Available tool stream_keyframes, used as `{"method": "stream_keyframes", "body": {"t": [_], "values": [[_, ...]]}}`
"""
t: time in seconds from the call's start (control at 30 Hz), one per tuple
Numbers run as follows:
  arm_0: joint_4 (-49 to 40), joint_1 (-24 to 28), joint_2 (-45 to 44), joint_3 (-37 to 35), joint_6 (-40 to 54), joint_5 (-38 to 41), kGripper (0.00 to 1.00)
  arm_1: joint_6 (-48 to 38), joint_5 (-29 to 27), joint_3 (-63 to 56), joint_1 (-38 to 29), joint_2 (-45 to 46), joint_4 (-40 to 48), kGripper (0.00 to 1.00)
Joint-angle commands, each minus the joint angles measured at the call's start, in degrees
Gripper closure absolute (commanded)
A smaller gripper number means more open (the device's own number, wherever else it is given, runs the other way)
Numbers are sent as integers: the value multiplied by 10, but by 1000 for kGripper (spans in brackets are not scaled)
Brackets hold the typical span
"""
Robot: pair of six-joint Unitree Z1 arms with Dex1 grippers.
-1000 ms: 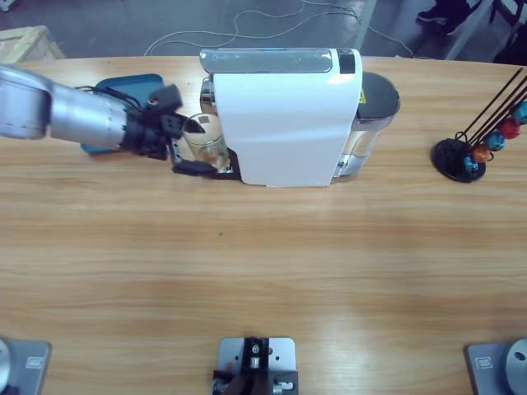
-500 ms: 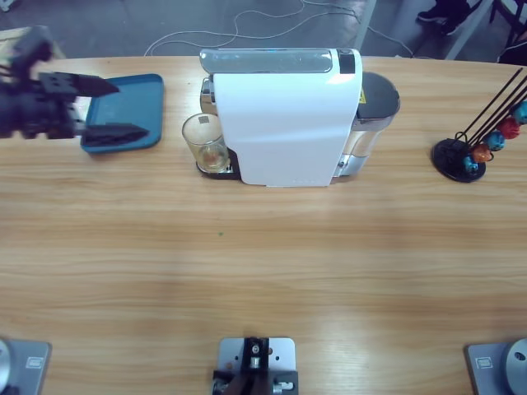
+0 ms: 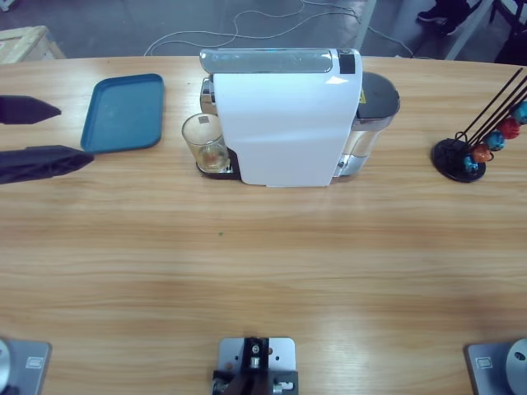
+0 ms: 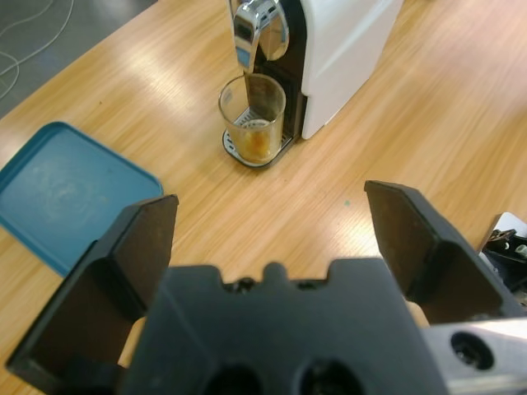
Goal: Pour coffee
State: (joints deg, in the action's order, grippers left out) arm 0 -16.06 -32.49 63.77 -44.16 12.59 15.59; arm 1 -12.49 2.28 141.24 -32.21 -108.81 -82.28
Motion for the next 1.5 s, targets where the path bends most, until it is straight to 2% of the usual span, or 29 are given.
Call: {"method": "stream_keyframes", "body": {"t": [0.03, 0.3, 0.53, 1.5], "values": [[0, -6, 47, -13, 13, -31, 0, 30, 4, 32, 22, -128, -18, 1000], [16, -6, 82, -13, 13, -26, 0, 43, 60, 31, 11, -154, -23, 1000], [33, -6, 99, -13, 11, -24, 0, 44, 73, 24, 9, -165, -38, 1000], [41, -6, 118, -8, 11, -19, 0, 56, 51, 13, 4, -194, -40, 1000]]}}
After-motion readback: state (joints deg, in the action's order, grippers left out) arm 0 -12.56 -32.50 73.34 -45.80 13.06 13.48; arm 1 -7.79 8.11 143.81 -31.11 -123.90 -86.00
